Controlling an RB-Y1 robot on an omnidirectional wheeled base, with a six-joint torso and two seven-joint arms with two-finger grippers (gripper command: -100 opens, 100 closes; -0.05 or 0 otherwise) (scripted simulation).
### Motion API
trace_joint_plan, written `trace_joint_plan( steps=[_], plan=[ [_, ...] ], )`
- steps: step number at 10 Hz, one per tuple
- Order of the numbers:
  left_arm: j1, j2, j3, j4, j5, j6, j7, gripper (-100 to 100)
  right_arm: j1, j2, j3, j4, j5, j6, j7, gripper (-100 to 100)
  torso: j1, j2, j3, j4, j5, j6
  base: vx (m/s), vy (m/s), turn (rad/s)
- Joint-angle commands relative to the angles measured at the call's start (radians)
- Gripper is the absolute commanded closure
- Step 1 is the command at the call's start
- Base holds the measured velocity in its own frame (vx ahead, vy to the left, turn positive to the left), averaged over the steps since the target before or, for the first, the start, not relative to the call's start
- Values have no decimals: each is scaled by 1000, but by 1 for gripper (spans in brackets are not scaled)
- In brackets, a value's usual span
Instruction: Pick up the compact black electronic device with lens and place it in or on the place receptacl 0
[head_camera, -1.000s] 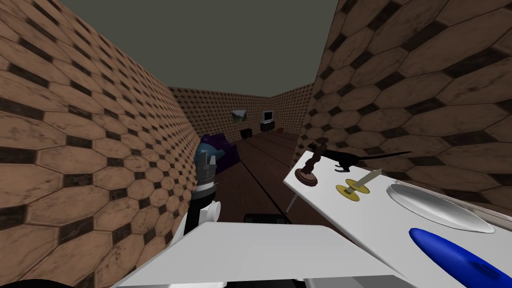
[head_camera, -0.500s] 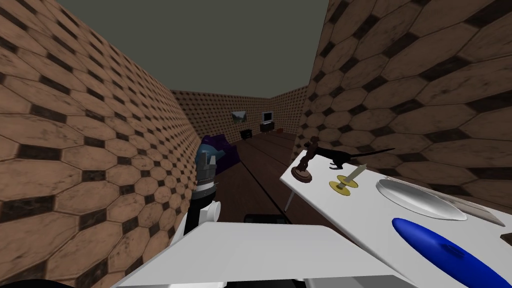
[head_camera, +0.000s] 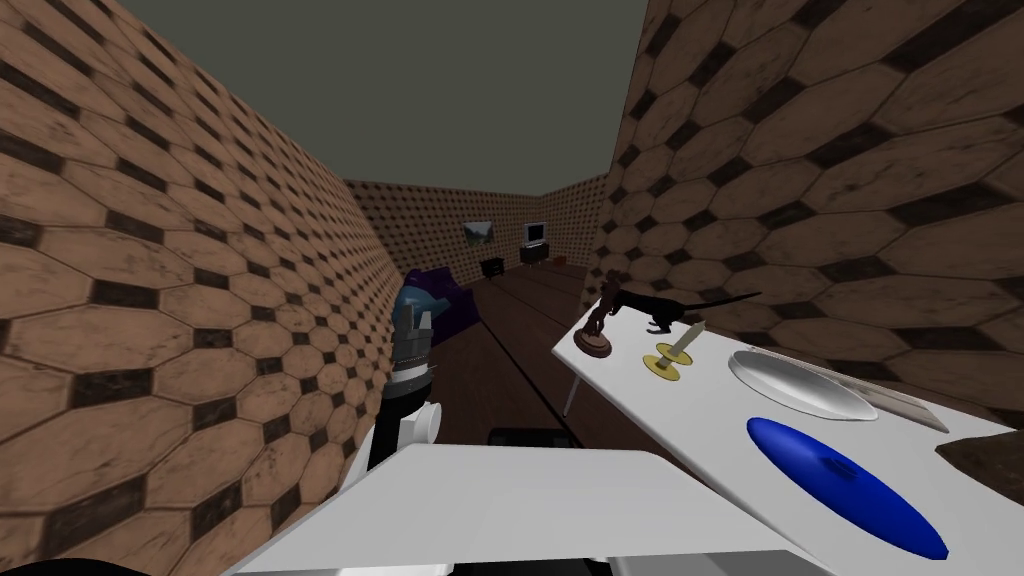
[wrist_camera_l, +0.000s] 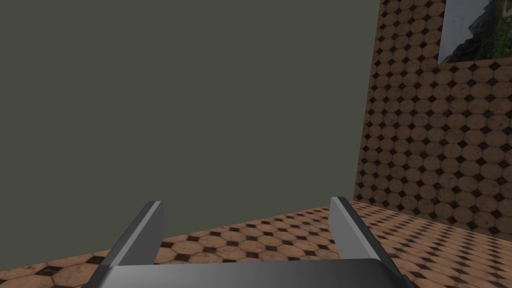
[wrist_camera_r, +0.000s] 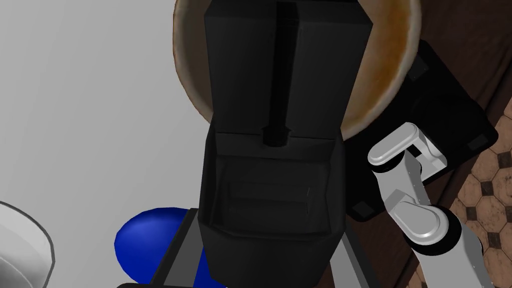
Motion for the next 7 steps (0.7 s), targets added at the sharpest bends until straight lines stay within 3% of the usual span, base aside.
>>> trace_joint_plan(
  steps=[1,3,5,6,7],
  plan=[
    [0,0,0,0,0,0,0,0,50,-12,-10,-16,-37,8,21,100,0,0,0,0,0,0,-16,-18,-2],
    [0,0,0,0,0,0,0,0,100,-11,3,13,-48,25,24,100,3,-2,-2,-1,2,0,-69,-68,35],
    [0,0,0,0,0,0,0,0,95,-10,1,11,-47,23,28,100,-1,1,0,0,0,0,-62,-65,-2],
    [0,0,0,0,0,0,0,0,93,-8,4,13,-42,25,24,-100,2,-2,-1,0,1,0,-8,-8,-3],
    [0,0,0,0,0,0,0,0,93,-8,4,13,-42,25,24,-100,5,-4,-2,-1,2,-1,0,0,0]
  ],
)
